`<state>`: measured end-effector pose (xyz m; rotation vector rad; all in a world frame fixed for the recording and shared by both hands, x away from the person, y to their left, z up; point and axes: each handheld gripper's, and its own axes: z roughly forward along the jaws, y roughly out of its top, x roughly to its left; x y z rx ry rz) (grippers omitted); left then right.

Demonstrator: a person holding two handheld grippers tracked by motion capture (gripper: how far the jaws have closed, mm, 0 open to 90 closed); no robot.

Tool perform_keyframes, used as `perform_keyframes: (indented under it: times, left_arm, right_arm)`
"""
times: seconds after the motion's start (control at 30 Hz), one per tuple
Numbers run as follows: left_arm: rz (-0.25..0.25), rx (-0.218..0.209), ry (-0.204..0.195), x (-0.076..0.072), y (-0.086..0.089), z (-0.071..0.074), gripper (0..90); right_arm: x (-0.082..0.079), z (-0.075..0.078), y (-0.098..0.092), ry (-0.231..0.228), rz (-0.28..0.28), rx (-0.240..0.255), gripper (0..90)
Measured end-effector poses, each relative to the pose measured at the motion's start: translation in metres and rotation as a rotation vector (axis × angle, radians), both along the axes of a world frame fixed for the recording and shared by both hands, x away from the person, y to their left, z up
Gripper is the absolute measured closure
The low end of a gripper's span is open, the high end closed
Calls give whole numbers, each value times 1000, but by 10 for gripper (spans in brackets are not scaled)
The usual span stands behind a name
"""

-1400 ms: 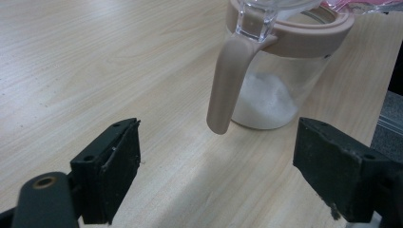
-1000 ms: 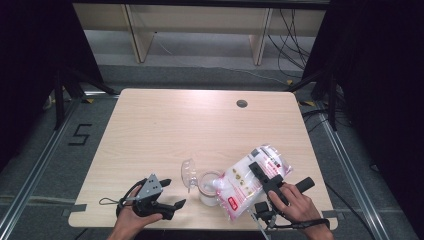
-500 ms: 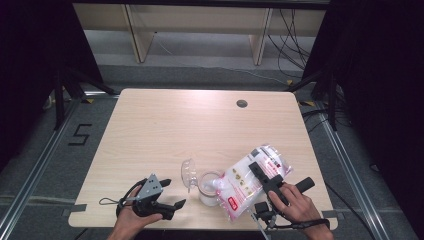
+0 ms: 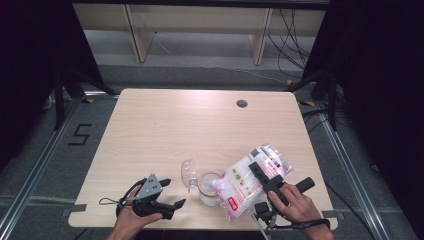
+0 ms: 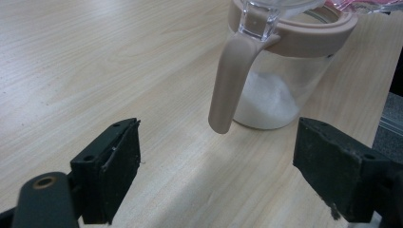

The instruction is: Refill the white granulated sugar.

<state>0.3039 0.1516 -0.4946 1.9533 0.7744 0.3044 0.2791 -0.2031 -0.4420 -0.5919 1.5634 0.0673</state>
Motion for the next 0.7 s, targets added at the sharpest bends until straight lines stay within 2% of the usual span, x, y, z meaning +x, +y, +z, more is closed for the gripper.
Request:
perform_keyframes:
  times: [0.2,0.27,0.33,0.7]
  left_arm:
    - [6,10,-1,0,1,0,156]
    - [-6,15,-14,2,2,1,156]
    - [7,3,7,1,1,0,156]
    - [14,0,6,1,2,0,156]
  right_arm:
    - [-1,1,1,-6,2,0,603]
    - [-1,1,1,-3,0,-6,603]
    - [-1,1,1,-2,0,-5,603]
    - [-1,1,0,-8,5,-4,605]
